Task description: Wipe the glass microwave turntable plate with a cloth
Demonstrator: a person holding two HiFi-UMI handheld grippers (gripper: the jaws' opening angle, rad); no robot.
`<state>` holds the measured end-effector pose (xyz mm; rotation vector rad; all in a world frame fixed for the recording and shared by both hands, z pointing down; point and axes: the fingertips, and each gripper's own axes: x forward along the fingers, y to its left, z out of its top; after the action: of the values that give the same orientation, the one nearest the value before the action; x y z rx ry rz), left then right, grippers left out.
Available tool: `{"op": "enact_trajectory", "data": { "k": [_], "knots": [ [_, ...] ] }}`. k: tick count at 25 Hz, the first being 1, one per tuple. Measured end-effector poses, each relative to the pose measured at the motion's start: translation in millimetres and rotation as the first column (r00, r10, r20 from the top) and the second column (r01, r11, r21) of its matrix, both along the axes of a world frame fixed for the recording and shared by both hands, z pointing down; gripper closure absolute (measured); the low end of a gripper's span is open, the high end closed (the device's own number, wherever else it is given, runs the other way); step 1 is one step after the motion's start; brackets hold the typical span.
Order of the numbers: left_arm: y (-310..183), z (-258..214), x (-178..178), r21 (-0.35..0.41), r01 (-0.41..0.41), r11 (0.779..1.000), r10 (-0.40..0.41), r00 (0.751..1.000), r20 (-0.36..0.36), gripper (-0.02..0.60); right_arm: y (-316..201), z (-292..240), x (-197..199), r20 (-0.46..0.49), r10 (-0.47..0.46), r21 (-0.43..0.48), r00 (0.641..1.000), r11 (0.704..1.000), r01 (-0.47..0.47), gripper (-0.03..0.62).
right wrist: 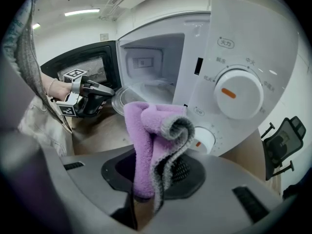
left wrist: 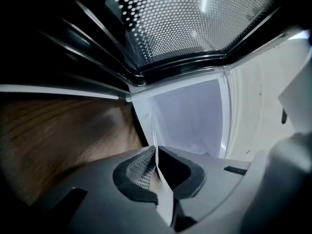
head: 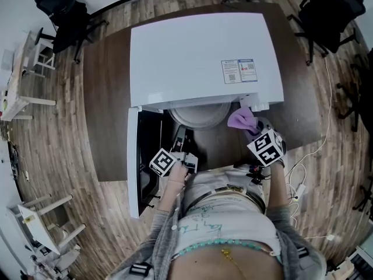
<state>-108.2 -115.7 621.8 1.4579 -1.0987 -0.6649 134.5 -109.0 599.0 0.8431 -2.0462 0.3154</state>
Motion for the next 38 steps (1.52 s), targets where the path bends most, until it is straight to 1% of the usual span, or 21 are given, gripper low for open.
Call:
{"op": "enact_trajectory", "data": {
  "k": [2, 5, 6, 9, 12, 14, 16, 18, 20, 21, 24, 27, 28, 33, 38],
  "knots": [
    [-4.5, -2.2, 1.1, 0.006, 0.002, 1.000, -0.002, 1.000, -0.016, 0.555, -0.9, -0.3, -0.5, -0.005, -0.001, 0.004, 1.000, 1.000, 0.001, 0.482],
    [-17.8, -12.0, 11.3, 0.035, -0.003, 0.999, 0.005, 0.998, -0.063, 0.555, -0.7, 0.5, 1.5, -0.013, 0.001, 0.004, 1.000, 1.000, -0.001, 0.482],
    [-22.6, -12.7, 14.1, 0.041, -0.017, 0.999, 0.019, 0.999, -0.049, 0.555, -0.7, 0.9, 2.0, -0.015, 0.001, 0.004, 1.000, 1.000, -0.001, 0.482],
    [-34.5, -10.3, 19.8, 0.046, -0.069, 0.997, 0.067, 0.997, 0.032, 0.555, -1.4, 1.5, 1.1, -0.026, -0.006, 0.005, 1.000, 1.000, 0.006, 0.482],
    [-42.8, -10.5, 26.9, 0.054, -0.096, 0.994, 0.092, 0.994, 0.066, 0.559, -1.2, 1.0, 0.6, -0.039, -0.013, 0.004, 0.999, 1.000, 0.013, 0.482],
    [-47.1, -14.9, 31.4, 0.082, -0.130, 0.988, 0.120, 0.985, 0.120, 0.571, -1.3, 0.0, 0.6, -0.042, -0.016, 0.004, 0.999, 1.000, 0.016, 0.482],
    [-56.0, -26.6, 41.5, 0.126, -0.164, 0.978, 0.146, 0.980, 0.138, 0.572, -2.3, -0.8, -0.4, -0.045, -0.022, 0.007, 0.999, 1.000, 0.022, 0.482],
    [-67.4, -35.1, 49.0, 0.142, -0.178, 0.974, 0.161, 0.979, 0.127, 0.572, -2.3, -0.9, -2.1, -0.043, -0.023, 0.008, 0.999, 1.000, 0.023, 0.482],
    [-73.9, -35.7, 53.5, 0.132, -0.178, 0.975, 0.167, 0.982, 0.090, 0.572, -0.8, -1.7, -3.7, -0.037, -0.019, 0.010, 0.999, 1.000, 0.020, 0.482],
    [-74.5, -33.9, 55.1, 0.121, -0.179, 0.976, 0.170, 0.982, 0.083, 0.572, -0.4, -2.4, -4.4, -0.033, -0.017, 0.011, 0.999, 1.000, 0.018, 0.482],
    [-68.6, -23.8, 56.4, 0.082, -0.193, 0.978, 0.183, 0.976, 0.117, 0.572, 1.4, -3.6, -6.6, -0.024, -0.015, 0.013, 1.000, 1.000, 0.015, 0.482],
    [-60.9, -16.0, 62.9, 0.058, -0.198, 0.978, 0.194, 0.978, 0.074, 0.572, 4.0, -2.4, -8.2, -0.019, -0.012, 0.011, 1.000, 1.000, 0.012, 0.482],
    [-58.7, -13.8, 64.2, 0.049, -0.204, 0.978, 0.201, 0.977, 0.069, 0.571, 4.8, -1.7, -9.0, -0.017, -0.011, 0.010, 1.000, 1.000, 0.011, 0.482],
    [-51.1, -3.2, 68.2, -0.008, -0.232, 0.973, 0.231, 0.969, 0.088, 0.571, 6.3, -0.9, -11.8, -0.008, -0.005, 0.008, 1.000, 1.000, 0.005, 0.482],
    [-55.5, -5.2, 69.5, 0.002, -0.225, 0.974, 0.224, 0.973, 0.060, 0.569, 5.3, -4.1, -11.9, -0.009, 0.003, 0.010, 1.000, 1.000, -0.003, 0.482]
  ]
}}
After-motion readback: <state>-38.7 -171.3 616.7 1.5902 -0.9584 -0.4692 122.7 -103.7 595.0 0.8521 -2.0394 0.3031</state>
